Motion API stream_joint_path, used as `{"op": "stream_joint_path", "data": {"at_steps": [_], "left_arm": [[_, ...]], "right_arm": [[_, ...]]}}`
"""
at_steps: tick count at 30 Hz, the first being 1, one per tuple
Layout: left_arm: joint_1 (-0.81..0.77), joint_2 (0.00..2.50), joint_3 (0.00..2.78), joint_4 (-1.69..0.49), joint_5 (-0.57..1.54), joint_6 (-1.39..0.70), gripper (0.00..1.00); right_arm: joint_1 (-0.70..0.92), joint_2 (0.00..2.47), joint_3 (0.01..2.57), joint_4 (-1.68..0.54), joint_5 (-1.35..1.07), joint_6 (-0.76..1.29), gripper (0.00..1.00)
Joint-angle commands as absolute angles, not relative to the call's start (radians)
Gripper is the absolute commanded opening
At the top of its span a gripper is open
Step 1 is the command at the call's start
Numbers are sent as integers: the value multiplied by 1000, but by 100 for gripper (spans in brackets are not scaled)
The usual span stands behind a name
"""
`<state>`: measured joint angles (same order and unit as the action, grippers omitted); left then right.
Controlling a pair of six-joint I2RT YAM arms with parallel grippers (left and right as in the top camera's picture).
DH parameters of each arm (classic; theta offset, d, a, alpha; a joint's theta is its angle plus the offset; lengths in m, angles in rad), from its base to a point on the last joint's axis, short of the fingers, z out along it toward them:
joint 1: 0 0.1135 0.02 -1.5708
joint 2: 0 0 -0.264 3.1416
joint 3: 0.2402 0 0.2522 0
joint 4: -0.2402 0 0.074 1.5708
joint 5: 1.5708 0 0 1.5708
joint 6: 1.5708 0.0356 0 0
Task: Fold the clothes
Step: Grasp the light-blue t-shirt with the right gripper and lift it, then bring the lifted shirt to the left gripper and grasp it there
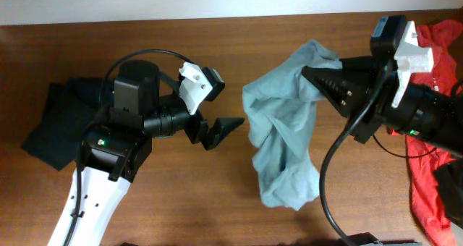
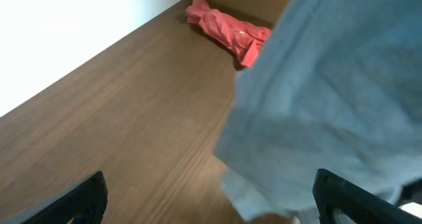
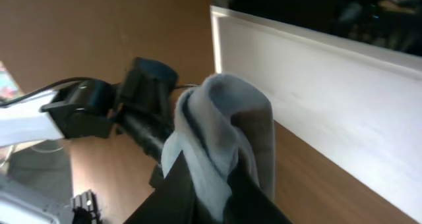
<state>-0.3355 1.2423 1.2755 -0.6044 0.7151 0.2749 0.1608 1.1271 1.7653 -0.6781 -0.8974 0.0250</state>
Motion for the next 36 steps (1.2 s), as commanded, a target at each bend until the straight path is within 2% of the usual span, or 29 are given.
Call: {"op": "stream_joint_path", "data": {"at_steps": [1, 16, 18, 20, 23, 25, 29, 36], "left_arm": [[-342, 1257, 1296, -598, 785, 294, 99], [-440, 1299, 1296, -548, 781, 354, 99], [-440, 1316, 1296, -532, 777, 354, 89], [-440, 1331, 1296, -519, 773, 354, 64], [-440, 1341, 1296, -516, 728, 354, 36], [-440, 1340, 1296, -516, 680, 354, 26], [-438, 1326, 1297, -516, 552, 354, 19], [-400, 1254, 1328, -516, 353, 354, 20]], "right_arm": [[170, 1126, 1773, -653, -969, 18, 5], [170, 1157, 1773, -564, -1048, 68, 5], [170, 1157, 1773, -564, -1047, 68, 6], [170, 1159, 1773, -564, -1042, 68, 8], [169, 1160, 1773, -579, -1004, 67, 9], [169, 1163, 1773, -605, -955, 67, 9], [169, 1173, 1773, -680, -807, 67, 10], [169, 1205, 1773, -849, -317, 67, 4]]}}
